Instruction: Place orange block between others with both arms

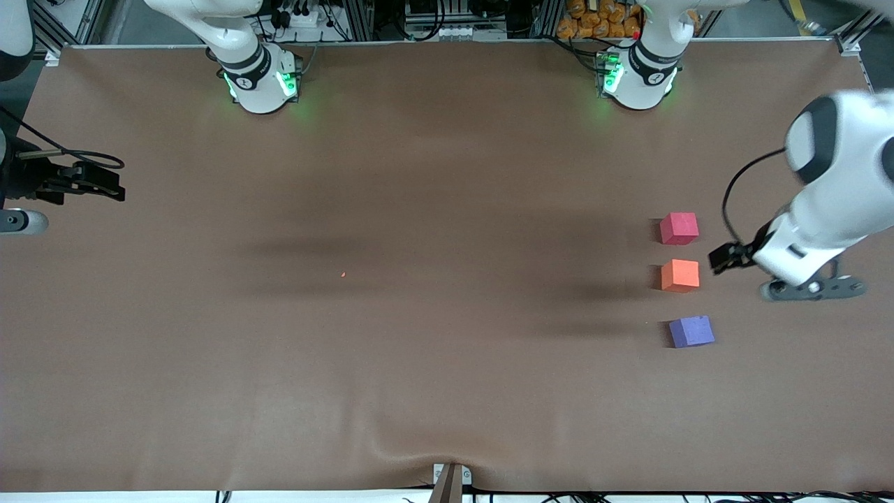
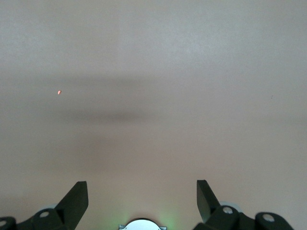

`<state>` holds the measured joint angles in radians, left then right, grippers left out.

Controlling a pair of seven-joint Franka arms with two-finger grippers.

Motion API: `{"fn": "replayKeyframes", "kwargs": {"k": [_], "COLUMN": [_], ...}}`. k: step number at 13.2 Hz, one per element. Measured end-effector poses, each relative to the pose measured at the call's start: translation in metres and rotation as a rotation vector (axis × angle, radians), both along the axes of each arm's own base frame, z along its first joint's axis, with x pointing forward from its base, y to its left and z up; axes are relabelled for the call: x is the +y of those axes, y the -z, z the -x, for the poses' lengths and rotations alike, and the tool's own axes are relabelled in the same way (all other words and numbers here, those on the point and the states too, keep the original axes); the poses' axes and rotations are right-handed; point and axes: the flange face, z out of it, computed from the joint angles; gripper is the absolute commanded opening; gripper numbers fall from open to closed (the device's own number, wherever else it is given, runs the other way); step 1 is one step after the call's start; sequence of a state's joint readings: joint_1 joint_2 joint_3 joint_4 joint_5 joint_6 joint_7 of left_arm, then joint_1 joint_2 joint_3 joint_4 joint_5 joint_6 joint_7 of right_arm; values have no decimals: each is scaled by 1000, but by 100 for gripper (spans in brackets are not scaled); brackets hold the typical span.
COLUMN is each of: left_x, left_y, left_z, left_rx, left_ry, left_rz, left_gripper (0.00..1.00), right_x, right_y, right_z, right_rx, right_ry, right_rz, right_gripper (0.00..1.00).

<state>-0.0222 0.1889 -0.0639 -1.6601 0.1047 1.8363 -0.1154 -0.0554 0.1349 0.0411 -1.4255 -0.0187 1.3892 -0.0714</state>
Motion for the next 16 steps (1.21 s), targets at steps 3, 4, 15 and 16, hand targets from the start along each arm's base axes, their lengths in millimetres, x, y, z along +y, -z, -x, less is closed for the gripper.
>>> {"fn": "replayKeyframes", "kwargs": {"k": [3,4,15,16], "left_x": [-30,-39,-59,-56], "left_y": [-69,-89,-195,-193], "left_z": [15,27,117,115], "left_rx": [14,20,4,10], "left_ry": [34,44,108,105], "left_rz": [26,43,56,66], "left_gripper": [100,100,100,100], "right_x": [0,0,1,1], "right_y": [0,0,3,3], "right_z": [0,0,3,3], "right_rx": [1,3,27,28], "right_ry": [0,-1,-2,-2], "right_rz": [0,0,-1,-1], "right_gripper": [100,100,100,100]}}
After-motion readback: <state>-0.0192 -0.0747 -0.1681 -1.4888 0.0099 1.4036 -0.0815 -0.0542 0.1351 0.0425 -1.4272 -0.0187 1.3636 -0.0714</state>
